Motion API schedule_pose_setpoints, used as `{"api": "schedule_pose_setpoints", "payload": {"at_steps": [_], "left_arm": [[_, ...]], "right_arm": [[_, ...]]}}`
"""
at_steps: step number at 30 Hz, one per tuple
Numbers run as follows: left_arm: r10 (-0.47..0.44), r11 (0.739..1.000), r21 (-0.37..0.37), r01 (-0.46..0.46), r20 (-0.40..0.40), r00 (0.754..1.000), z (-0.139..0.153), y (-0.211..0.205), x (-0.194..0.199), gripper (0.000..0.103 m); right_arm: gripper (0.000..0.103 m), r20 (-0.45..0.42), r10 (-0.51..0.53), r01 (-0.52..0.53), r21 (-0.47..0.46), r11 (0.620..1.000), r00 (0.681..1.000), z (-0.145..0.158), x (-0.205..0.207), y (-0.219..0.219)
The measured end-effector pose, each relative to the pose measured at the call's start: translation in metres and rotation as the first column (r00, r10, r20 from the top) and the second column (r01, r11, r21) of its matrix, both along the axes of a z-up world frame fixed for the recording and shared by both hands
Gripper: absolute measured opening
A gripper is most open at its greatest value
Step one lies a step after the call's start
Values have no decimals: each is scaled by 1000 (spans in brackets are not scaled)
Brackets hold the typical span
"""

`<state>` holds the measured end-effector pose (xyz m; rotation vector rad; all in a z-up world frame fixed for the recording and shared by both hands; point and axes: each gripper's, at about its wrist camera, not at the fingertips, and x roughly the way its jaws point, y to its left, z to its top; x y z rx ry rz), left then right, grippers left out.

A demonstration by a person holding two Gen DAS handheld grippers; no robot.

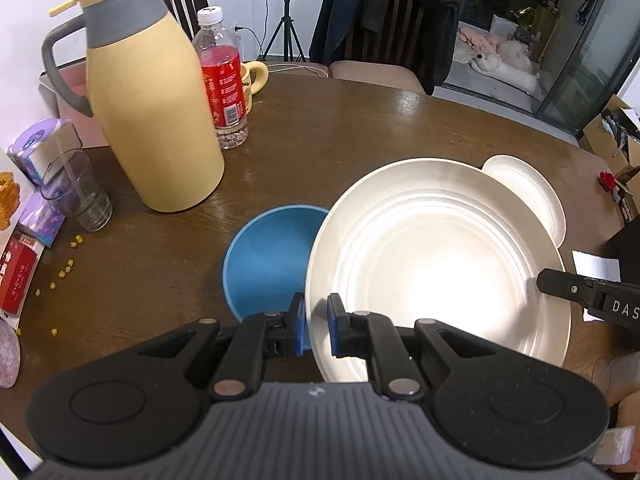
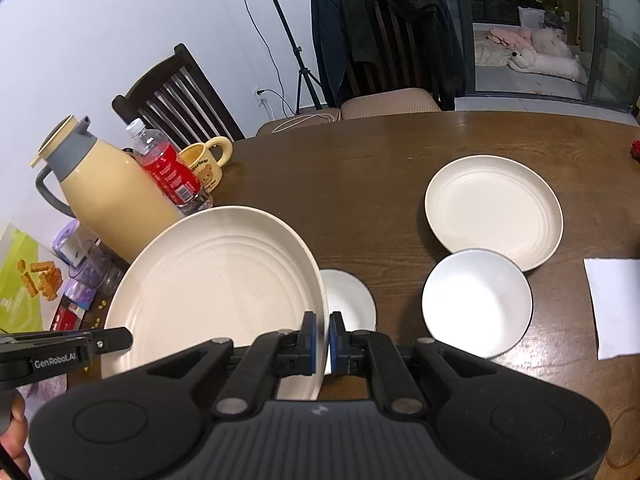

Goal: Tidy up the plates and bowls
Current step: 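Carry the cream plate with both grippers toward the previously placed cream plate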

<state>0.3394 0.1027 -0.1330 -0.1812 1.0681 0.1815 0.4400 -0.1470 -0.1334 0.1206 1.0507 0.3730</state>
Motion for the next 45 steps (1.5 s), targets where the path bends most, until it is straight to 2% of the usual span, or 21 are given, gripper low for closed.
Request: {"api": "schedule_pose_setpoints", "payload": {"at_steps": [30, 45], "left_arm": [[-19, 1000, -7, 19, 17, 1000, 4, 25, -82, 12], [-29, 1000, -5, 29, 16, 999, -1, 42, -117, 12]], "right_arm": [[6, 2, -24, 24, 6, 1000, 1000, 5, -91, 20], [6, -15, -34, 34, 4, 999, 999, -4, -130, 36]]}}
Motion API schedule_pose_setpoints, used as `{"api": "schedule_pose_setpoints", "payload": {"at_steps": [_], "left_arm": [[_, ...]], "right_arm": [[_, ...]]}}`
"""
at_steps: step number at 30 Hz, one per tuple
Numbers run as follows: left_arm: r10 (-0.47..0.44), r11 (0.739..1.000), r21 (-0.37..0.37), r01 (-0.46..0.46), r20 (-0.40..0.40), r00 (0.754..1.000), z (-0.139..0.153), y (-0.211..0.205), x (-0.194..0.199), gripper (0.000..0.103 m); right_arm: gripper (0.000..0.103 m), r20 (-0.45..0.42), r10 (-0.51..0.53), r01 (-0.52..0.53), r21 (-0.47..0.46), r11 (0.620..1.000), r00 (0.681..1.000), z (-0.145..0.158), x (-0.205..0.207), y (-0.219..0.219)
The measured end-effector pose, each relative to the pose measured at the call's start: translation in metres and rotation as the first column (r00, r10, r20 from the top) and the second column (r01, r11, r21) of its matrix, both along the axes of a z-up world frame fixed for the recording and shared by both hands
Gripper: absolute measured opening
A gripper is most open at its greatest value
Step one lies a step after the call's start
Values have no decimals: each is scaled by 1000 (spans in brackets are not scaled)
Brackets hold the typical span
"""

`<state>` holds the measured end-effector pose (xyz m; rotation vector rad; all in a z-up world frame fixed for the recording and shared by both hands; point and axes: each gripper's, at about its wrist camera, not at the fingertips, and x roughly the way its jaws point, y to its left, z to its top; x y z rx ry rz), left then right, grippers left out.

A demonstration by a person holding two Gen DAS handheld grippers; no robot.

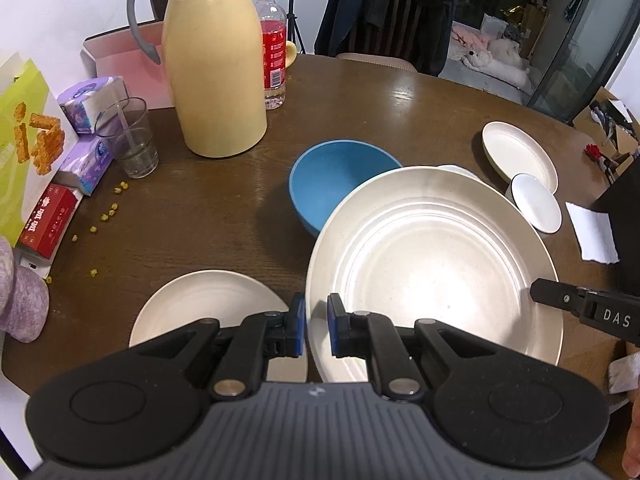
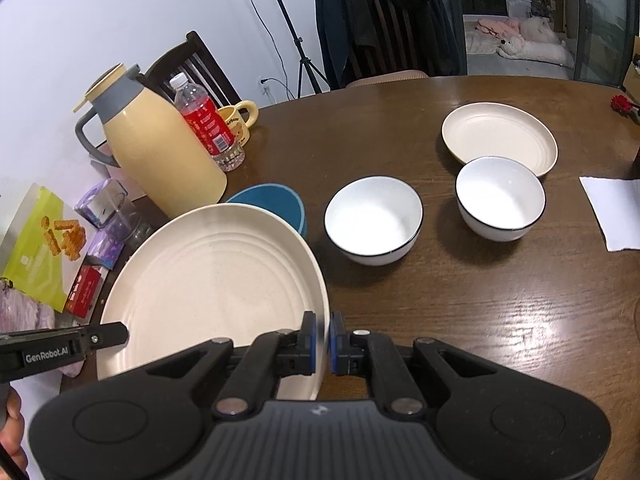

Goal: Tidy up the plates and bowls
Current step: 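Carry the cream plate with both grippers toward the previously placed cream plate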

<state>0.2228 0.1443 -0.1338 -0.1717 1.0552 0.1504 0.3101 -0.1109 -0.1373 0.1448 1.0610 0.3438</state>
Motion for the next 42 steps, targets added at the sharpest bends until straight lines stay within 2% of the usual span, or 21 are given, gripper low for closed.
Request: {"api": "schedule_pose_setpoints", "payload": {"at_steps": [19, 42], "left_arm": [[38, 999, 2, -37, -11, 999, -12, 43, -41, 12], [164, 986, -10, -164, -34, 986, -31, 100, -78, 12]], "right_arm": [[6, -3, 17, -17, 3, 1000, 1000, -16, -43, 41], [6, 19, 142, -142, -4, 990, 990, -34, -61, 104]]}}
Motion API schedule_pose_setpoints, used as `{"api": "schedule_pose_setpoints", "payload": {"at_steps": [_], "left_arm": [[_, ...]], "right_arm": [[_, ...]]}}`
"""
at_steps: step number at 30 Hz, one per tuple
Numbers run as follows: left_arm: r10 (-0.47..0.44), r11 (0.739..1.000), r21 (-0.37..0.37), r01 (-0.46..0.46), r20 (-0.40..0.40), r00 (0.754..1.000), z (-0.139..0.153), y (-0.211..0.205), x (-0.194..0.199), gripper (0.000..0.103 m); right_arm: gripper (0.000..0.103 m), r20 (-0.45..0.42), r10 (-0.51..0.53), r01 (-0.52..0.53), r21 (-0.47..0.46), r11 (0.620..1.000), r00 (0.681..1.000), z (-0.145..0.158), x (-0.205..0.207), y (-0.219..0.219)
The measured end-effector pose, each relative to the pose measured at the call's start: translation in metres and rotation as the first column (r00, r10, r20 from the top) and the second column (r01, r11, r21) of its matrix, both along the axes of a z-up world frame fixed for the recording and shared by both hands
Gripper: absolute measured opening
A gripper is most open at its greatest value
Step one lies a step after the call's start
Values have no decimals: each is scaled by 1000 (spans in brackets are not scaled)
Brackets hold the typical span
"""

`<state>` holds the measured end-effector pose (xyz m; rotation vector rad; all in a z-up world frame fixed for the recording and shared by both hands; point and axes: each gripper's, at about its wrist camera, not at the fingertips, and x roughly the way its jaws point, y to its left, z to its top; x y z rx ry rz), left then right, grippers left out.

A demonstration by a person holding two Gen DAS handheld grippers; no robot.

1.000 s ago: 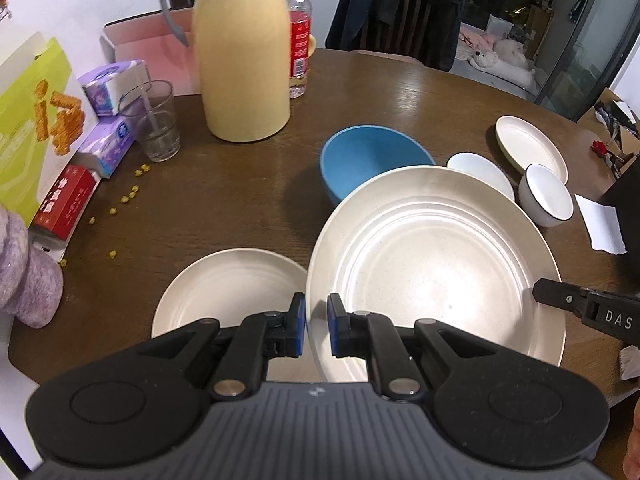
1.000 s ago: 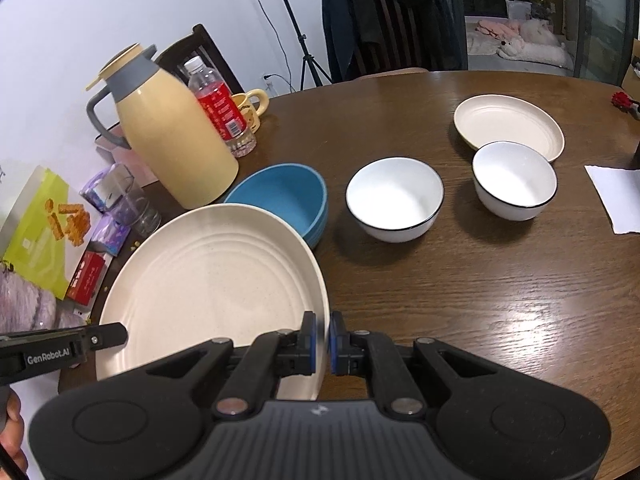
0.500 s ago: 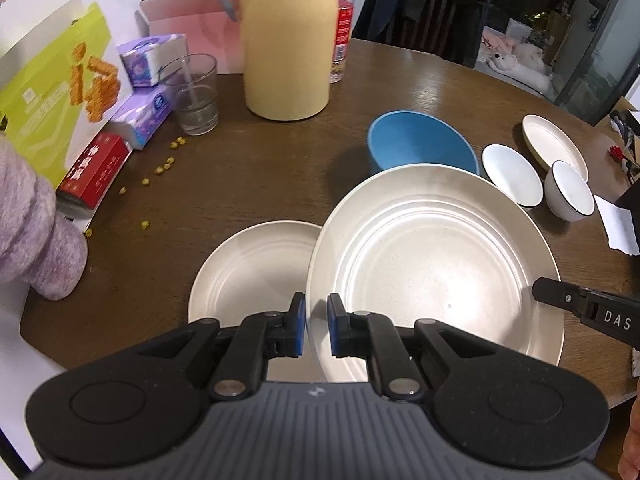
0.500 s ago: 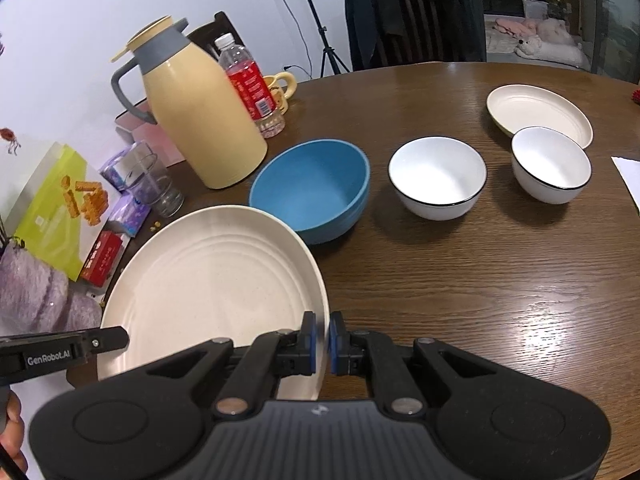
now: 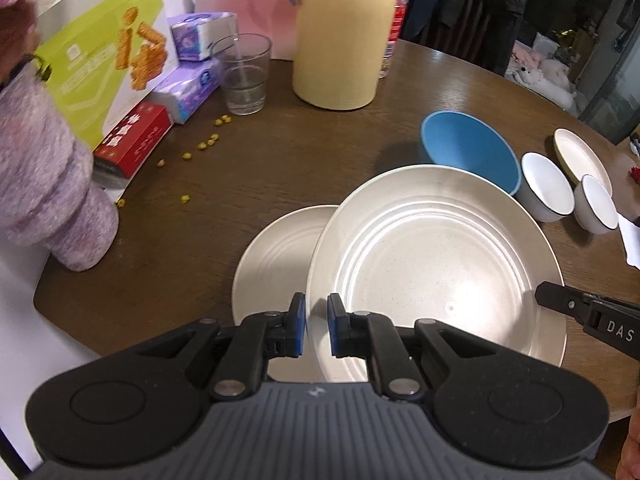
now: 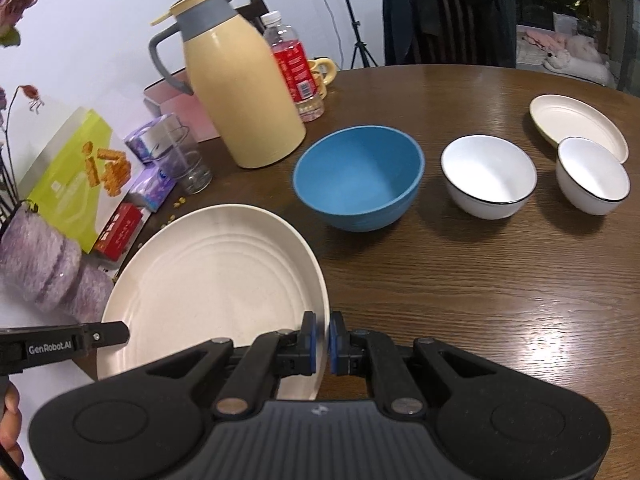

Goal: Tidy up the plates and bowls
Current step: 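Carry the cream plate with both grippers toward the previously placed cream plate, then lower the held cream plate onto the placed cream plate with both grippers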

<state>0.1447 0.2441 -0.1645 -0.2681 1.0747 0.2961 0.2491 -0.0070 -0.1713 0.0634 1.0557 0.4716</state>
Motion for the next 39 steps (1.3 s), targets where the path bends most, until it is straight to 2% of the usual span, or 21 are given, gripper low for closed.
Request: {"api": "schedule_pose_setpoints", "payload": {"at_steps": [18, 39], "left_arm": [[89, 996, -11, -90, -13, 996, -18, 28, -13, 12], [160, 986, -30, -161, -47, 986, -58, 55, -3, 12]], "right_arm": [[7, 17, 110, -109, -24, 994, 994, -16, 5, 39], [7, -1, 215, -214, -101, 972, 977, -49, 28, 85]]}}
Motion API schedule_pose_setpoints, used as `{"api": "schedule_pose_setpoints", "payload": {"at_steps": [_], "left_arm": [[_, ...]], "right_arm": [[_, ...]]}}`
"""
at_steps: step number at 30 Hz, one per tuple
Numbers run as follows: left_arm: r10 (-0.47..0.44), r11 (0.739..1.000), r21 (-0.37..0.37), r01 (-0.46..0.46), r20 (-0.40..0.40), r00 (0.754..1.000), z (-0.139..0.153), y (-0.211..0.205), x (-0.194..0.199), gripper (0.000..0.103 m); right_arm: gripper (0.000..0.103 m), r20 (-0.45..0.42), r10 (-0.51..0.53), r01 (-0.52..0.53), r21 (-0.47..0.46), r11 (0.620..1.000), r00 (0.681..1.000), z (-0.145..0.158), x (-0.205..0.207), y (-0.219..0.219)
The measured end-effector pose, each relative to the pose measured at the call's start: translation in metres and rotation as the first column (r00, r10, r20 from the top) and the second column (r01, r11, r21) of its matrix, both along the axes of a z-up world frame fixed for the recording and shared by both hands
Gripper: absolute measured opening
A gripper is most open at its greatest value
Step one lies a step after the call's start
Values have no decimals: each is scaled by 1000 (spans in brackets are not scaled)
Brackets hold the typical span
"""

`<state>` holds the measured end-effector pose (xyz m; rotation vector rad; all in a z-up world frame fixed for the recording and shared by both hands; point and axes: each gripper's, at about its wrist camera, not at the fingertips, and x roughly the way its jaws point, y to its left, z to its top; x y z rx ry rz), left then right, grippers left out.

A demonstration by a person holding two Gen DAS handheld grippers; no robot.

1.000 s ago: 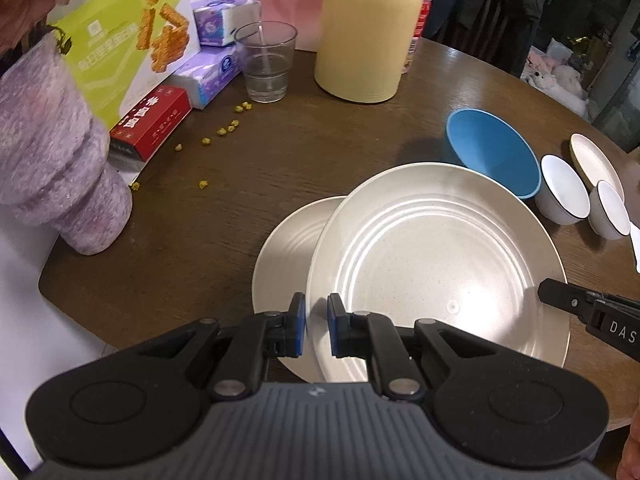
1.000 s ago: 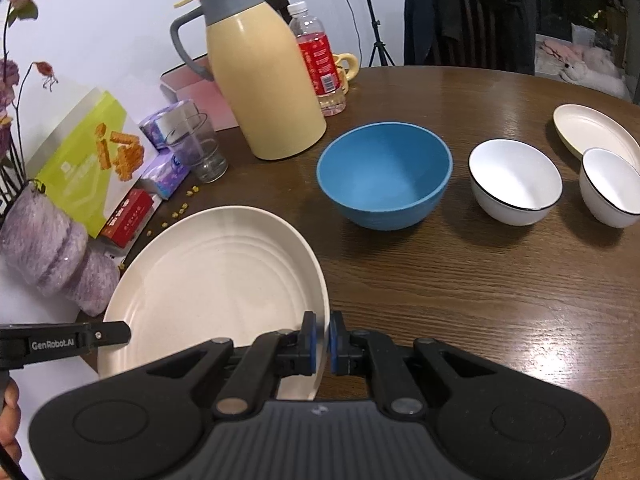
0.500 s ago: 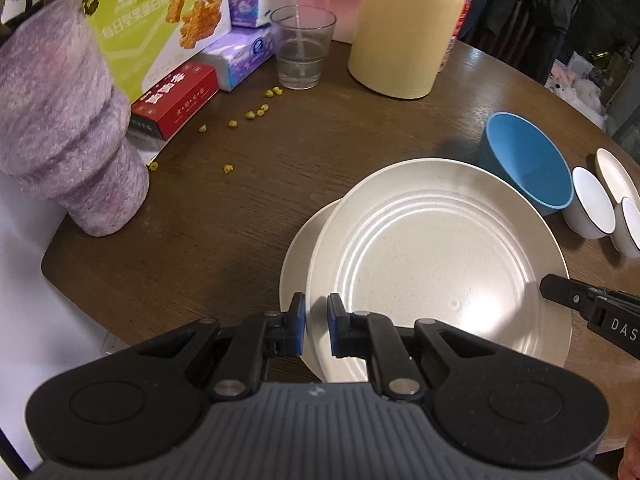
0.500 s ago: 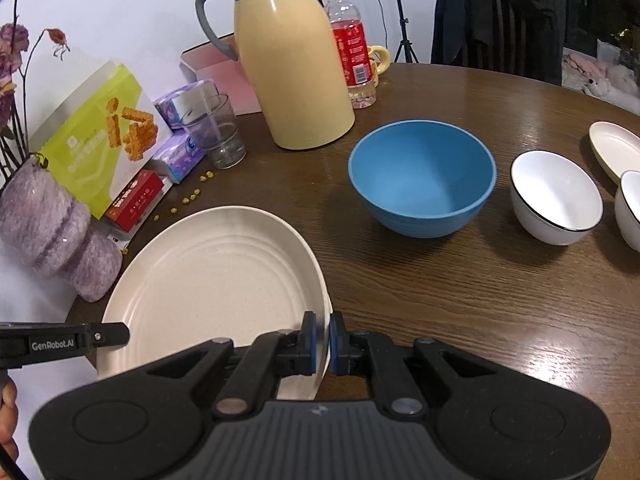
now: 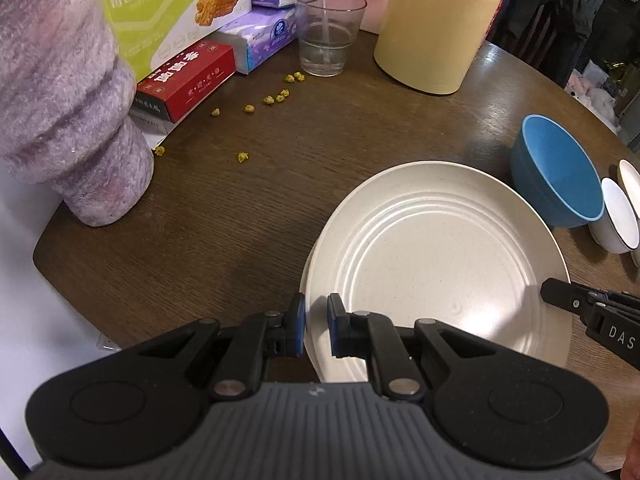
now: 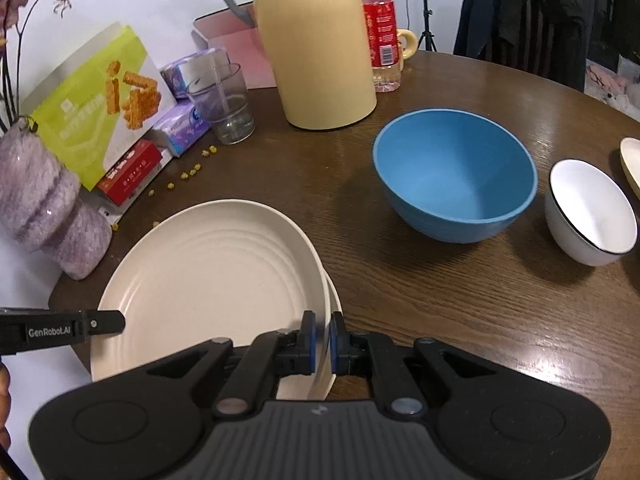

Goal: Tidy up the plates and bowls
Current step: 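Lower the held cream plate onto the placed cream plate with both grippers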

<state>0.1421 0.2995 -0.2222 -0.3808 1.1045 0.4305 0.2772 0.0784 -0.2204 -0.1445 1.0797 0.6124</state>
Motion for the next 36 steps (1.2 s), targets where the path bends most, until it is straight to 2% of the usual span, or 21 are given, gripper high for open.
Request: {"api": "schedule_pose_setpoints", "payload": {"at_steps": [12, 36], "left_arm": [[-2, 1000, -6, 2, -30, 1000, -17, 9, 8, 12], [-25, 998, 61, 28, -53, 998, -24, 2, 16, 12]], "right_arm": [[9, 31, 56, -54, -64, 997, 998, -20, 2, 13], [13, 138, 177, -148, -200, 969, 974, -40, -13, 30]]}}
